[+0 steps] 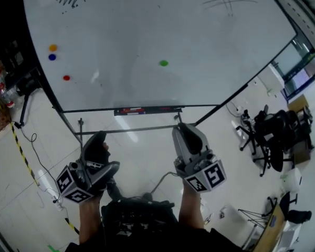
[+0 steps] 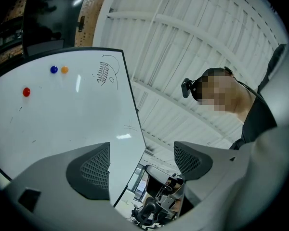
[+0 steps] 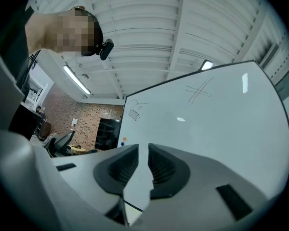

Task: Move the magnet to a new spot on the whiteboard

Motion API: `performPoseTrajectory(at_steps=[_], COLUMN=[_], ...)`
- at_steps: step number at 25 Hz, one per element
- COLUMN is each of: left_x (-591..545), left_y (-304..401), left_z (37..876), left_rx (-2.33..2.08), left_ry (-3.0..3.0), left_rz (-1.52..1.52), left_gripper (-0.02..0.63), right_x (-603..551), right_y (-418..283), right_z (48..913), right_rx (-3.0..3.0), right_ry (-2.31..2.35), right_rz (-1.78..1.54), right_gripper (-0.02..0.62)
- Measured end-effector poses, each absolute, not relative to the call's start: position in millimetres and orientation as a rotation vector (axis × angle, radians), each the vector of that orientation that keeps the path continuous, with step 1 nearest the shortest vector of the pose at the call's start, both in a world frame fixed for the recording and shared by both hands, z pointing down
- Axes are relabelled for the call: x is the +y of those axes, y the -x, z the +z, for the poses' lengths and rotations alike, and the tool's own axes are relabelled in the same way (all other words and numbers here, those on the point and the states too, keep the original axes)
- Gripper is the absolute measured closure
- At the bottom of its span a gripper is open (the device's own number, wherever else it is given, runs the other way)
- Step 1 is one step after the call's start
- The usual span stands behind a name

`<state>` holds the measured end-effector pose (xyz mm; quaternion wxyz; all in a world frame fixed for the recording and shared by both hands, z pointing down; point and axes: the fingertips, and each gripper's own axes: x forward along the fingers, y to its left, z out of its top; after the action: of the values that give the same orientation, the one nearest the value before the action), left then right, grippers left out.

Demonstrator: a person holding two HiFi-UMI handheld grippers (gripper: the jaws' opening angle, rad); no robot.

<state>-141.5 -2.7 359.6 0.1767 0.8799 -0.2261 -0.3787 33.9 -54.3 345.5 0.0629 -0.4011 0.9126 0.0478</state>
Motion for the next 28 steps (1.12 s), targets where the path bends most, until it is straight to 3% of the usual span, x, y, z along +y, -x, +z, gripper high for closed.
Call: performPoseTrajectory(at_steps=[14,28], left_x=[31,88], left_y=[3,-97], left_z=[340,350], left_rx=[-0.589,-0.698], left_ry=[-2.591,-2.62], left_rz=[-0.907,-0.769], left_gripper=[0.192,0.192], right_x=[-2,58], right_y=[-155,-231], right_z=[346,356], right_rx=[2.668,2.654], right_ry=[1.062,0.84], right_rz=[0.044,-0.005], right_gripper=[0.52,0.561])
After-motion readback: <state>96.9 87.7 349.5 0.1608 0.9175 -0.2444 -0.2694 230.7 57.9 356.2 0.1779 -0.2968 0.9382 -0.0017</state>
